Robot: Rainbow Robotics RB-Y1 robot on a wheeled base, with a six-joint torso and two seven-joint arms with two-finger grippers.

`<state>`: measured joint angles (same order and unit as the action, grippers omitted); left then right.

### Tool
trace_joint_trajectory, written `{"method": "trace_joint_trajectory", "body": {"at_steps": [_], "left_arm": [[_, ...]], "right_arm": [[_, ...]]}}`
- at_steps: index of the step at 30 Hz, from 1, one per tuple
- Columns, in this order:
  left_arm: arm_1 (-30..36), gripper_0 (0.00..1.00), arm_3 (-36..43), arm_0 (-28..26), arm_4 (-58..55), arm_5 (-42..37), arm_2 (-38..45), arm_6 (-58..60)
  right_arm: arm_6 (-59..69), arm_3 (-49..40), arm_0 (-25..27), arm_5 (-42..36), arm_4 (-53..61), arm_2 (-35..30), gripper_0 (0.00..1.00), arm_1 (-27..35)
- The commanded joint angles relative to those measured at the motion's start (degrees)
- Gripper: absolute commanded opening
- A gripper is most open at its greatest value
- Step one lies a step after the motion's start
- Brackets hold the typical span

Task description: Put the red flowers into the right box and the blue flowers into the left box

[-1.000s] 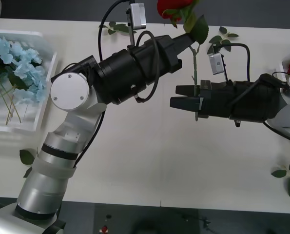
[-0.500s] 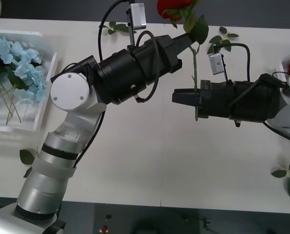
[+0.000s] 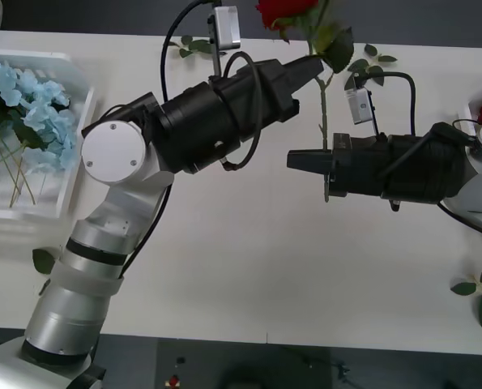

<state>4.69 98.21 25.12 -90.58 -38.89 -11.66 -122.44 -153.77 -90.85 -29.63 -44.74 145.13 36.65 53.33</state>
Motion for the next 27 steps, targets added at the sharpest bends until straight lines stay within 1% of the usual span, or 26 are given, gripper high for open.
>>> {"method": "trace_joint_trajectory", "body": {"at_steps": [1, 3, 5, 8, 9, 13, 15, 16, 19, 21, 22, 24, 25, 27], "left_arm": [[3.66, 0.7, 1.02, 1.42, -4.43, 0.31, 0.59, -2.71], [7.09, 0.79, 1.02, 1.42, -7.6, -0.22, 1.03, -2.8], [10.08, 0.83, 1.02, 1.33, -10.14, -1.71, 1.99, -2.8], [14.82, 0.84, 0.93, 1.07, -11.9, -5.67, 4.72, -2.62], [17.81, 0.84, 0.93, 1.07, -11.9, -8.48, 6.83, -2.45], [23.53, 0.84, -0.21, 1.16, -12.34, -15.42, 11.84, -1.31], [26.43, 0.84, -3.29, 1.95, -13.84, -20.87, 14.56, -0.78], [27.04, 0.84, -4.34, 2.3, -14.19, -22.19, 15.09, -0.78], [29.77, 0.84, -9.79, 4.14, -14.98, -29.31, 17.73, -0.78], [31.87, 0.84, -13.57, 5.64, -14.98, -34.85, 19.31, -0.87], [32.4, 0.84, -14.36, 5.99, -14.98, -35.99, 19.4, -0.87], [35.57, 0.84, -16.56, 6.52, -14.98, -39.5, 19.4, -0.87], [36.18, 0.85, -17.0, 6.52, -14.98, -40.21, 19.31, -0.87], [38.73, 0.84, -17.61, 6.52, -14.45, -42.4, 18.87, -1.13]], "right_arm": [[-1.23, -0.46, -1.22, -0.26, 0.86, -0.44, 0.0, -0.6], [-1.23, -0.46, -1.22, -0.44, 0.95, -0.44, 0.0, -0.6], [-1.23, -0.46, -1.22, -0.44, 1.21, -0.44, 0.0, -0.6], [-1.23, -0.38, -1.22, -0.53, 1.39, -0.44, 0.0, -0.51], [-1.23, -0.46, -1.31, -0.44, 1.82, -0.44, 0.0, -0.34], [-1.23, -0.46, -1.4, -0.18, 3.58, -0.53, 0.0, 1.42], [-1.23, -0.46, -2.28, 0.0, 4.46, -0.53, 0.0, 3.88], [-1.23, -0.46, -2.45, 0.0, 4.73, -0.53, 0.0, 4.59], [-1.23, -0.46, -3.33, -0.09, 5.25, -0.53, 0.0, 9.51], [-1.23, -0.46, -3.69, 0.0, 5.43, -0.53, 0.0, 13.9], [-1.23, -0.46, -3.77, 0.0, 5.52, -0.53, 0.0, 14.96], [-1.23, -0.11, -3.69, 0.26, 5.96, -0.53, 0.0, 19.79], [-0.91, 0.15, -3.69, 0.26, 5.96, -0.53, 0.0, 20.85], [2.69, 1.29, -3.69, 0.18, 5.96, -0.53, 0.0, 24.71]]}}
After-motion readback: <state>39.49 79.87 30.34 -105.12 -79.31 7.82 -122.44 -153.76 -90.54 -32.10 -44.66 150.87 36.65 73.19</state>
